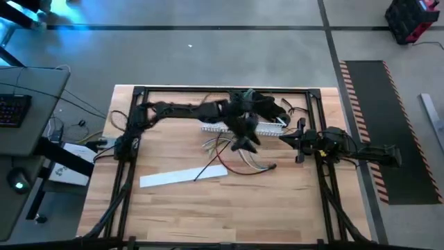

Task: Ziptie cables
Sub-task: Adjust the cable duct cap

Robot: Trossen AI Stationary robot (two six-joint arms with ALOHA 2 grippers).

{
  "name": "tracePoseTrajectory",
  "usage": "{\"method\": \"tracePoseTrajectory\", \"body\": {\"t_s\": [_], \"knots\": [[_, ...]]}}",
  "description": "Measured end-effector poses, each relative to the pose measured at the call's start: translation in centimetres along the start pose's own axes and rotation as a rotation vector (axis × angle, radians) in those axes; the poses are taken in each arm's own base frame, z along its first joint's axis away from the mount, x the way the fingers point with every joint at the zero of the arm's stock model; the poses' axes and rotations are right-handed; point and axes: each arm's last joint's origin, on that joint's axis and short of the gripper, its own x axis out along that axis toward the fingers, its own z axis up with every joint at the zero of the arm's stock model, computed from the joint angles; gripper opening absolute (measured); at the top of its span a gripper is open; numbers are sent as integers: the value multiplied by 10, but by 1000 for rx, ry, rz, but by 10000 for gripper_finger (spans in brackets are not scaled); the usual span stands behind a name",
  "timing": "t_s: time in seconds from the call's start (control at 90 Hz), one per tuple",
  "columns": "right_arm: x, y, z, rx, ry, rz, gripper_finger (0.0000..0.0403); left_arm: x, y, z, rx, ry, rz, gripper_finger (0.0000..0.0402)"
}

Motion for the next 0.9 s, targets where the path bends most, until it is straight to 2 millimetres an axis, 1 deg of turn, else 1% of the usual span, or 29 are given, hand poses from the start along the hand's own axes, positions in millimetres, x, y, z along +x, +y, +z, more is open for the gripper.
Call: {"method": "tracePoseTrajectory", "body": {"t_s": [0.1, 0.167, 0.244, 0.3, 0.411, 0.489, 0.589, 0.667, 0.733, 0.811, 0.9], "knots": [[0, 0, 0, 0, 0, 0, 0, -12, -36, -20, 75, 274, 210, 215], [0, 0, 0, 0, 0, 0, 0, -16, -55, -36, 60, 354, 251, 209], [0, 0, 0, 0, 0, 0, 0, -23, -73, -59, -24, 359, 231, 206], [0, 0, 0, 0, 0, 0, 0, -27, -82, -79, -110, 340, 236, 205], [0, 0, 0, 0, 0, 0, 0, -37, -101, -122, -260, 317, 325, 205], [0, 0, 0, 0, 0, 0, 0, -45, -118, -144, -301, 271, 408, 205], [0, 0, 0, 0, 0, 0, 0, -48, -139, -169, -306, 251, 477, 205], [0, 0, 0, 0, 0, 0, 0, -49, -151, -181, -304, 239, 498, 205], [0, 0, 0, 0, 0, 0, 0, -46, -156, -190, -327, 225, 491, 204], [0, 0, 0, 0, 0, 0, 0, -42, -157, -199, -329, 241, 509, 205], [0, 0, 0, 0, 0, 0, 0, -39, -154, -201, -320, 252, 519, 211]]}}
